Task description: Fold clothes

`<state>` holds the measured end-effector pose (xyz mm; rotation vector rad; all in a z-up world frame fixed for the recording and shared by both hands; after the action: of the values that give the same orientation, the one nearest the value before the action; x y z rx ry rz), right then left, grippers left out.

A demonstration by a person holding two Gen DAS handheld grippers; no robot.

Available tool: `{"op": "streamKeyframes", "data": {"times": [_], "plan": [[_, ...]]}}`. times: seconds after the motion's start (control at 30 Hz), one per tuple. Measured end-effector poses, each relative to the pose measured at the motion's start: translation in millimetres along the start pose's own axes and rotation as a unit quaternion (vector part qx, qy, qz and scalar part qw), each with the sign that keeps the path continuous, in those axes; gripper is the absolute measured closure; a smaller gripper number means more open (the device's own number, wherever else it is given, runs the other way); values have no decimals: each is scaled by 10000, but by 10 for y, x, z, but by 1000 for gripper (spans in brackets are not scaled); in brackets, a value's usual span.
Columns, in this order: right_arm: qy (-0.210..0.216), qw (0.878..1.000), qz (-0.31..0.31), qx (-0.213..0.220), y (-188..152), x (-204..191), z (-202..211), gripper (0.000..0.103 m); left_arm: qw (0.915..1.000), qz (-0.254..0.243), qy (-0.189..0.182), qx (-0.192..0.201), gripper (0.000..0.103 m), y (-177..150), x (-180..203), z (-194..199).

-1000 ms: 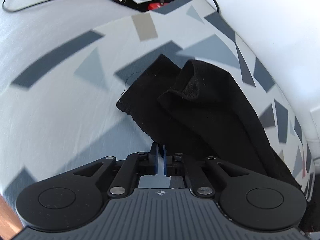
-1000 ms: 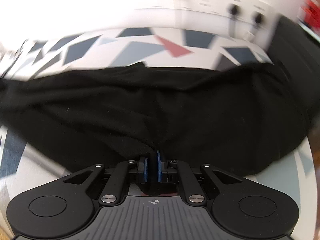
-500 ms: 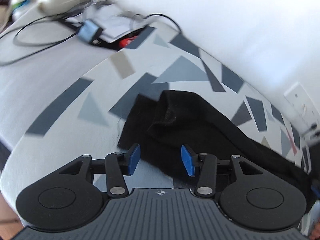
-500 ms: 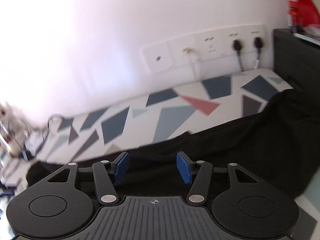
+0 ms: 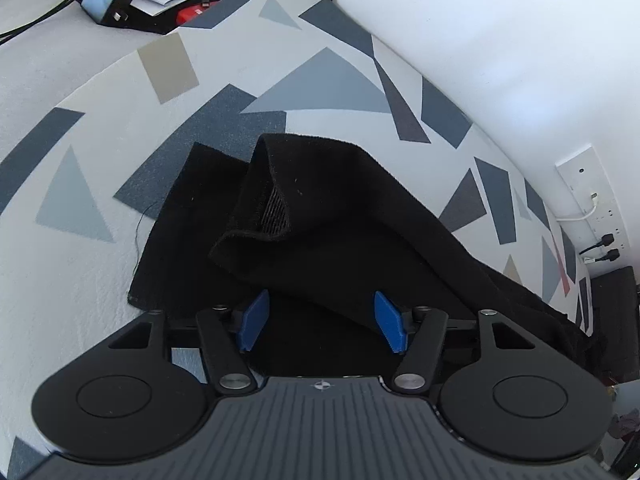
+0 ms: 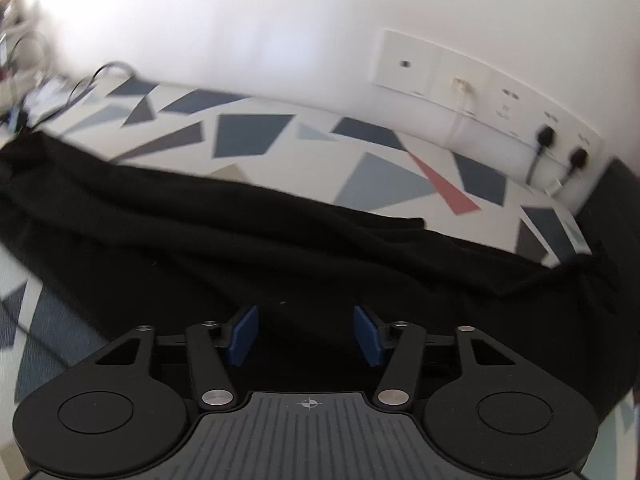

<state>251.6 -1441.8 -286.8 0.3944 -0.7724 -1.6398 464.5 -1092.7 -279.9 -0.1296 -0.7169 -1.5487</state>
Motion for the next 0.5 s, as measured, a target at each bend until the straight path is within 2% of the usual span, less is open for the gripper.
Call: {"op": "streamKeyframes", "data": {"times": [0.07,0.13,0.2,0.23,0.37,0.4,0.43,0.47,0.5], "plan": [[-65,9996,267,-99,-32,-72,-61,52,10000,-8,14,51,34,89,-5,-35],[-126,9997,205,-43,-24,-74,-110,54,10000,14,13,80,28,174,-4,-72],[-15,9999,-106,-95,11,-37,-134,78,10000,67,1,64,27,234,9,-103],[59,9995,-281,-123,36,-13,-140,96,10000,58,6,64,27,261,16,-114],[302,9977,-610,70,124,100,15,101,9998,0,-43,185,30,351,24,-109],[366,9971,-657,129,137,135,85,101,9997,60,-35,221,42,370,2,-101],[430,9964,-703,189,149,171,156,101,9996,176,9,226,63,387,-35,-92],[468,9958,-752,247,156,215,232,101,9991,340,37,237,77,405,-77,-72],[504,9950,-801,306,163,259,310,101,9983,519,53,253,96,424,-120,-46]]}}
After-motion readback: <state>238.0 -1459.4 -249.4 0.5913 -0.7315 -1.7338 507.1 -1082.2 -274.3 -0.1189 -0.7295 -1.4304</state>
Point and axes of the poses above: each gripper's, at about its wrist camera, not at the fingertips, and z roughly against the way its jaws point, x to its right, y to its top, the point moved 10 cm from there along -z, roughly the way its jaws point, and after that the axes turned 2 degrees about -y, right-handed, at the moved point
